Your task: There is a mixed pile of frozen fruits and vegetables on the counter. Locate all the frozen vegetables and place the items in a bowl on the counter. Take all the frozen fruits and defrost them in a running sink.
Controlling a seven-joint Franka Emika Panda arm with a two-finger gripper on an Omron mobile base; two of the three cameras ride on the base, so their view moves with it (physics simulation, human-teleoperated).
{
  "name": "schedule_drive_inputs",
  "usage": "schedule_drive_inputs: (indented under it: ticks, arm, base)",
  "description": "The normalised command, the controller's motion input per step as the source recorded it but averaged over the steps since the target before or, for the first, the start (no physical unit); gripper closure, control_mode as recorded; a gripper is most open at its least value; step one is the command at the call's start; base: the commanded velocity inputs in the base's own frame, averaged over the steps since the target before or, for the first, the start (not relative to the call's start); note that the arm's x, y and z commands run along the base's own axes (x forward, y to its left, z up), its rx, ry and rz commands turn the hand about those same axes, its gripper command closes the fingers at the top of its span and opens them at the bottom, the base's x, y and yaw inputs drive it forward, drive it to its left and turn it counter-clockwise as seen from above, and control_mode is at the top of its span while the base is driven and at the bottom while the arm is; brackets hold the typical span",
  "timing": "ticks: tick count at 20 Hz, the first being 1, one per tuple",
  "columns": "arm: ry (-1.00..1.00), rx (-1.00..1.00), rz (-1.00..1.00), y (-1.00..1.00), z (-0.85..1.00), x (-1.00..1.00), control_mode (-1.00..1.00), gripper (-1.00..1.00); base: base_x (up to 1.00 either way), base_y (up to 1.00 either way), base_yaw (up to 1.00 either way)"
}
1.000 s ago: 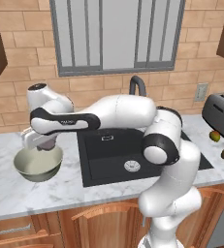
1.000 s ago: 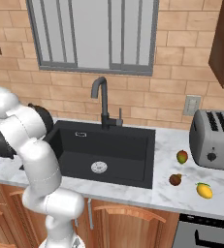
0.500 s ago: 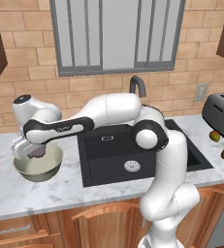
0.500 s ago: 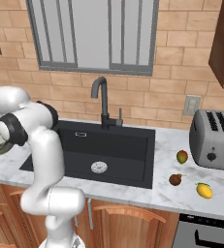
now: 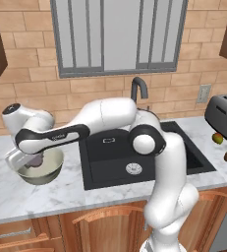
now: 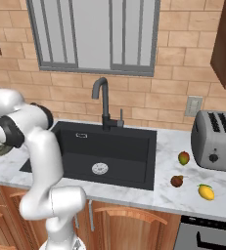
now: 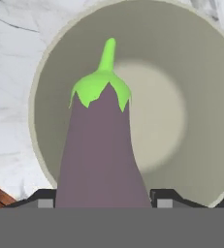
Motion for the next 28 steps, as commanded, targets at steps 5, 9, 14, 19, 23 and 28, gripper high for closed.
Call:
schedule_drive_inputs:
  ticks: [5, 9, 14, 19, 23, 28]
  arm:
    - [-0.06, 0.11, -0.01, -0.57, -0.16, -0.15, -1.00, 1.00]
    - [-0.06, 0.18, -0.12, -0.65, -0.19, 0.27, -1.00, 1.00]
    - [-0.07, 0.10, -0.11, -0.25, -0.24, 0.33, -1.00, 1.00]
    - [0.00, 0.01, -0.10, 0.17, -0.37, 0.18, -1.00, 1.00]
    - [0.07, 0.00, -0.06, 0.18, -0.04, 0.22, -1.00, 1.00]
    - [0.04, 0.00, -0.03, 0.15, 0.03, 0.28, -1.00, -1.00]
  base:
    - [0.00, 0.00, 0.00]
    - [0.00, 0.00, 0.00]
    - [0.00, 0.00, 0.00]
    - [0.00, 0.00, 0.00]
    - [0.00, 0.00, 0.00]
    - [0.00, 0.00, 0.00]
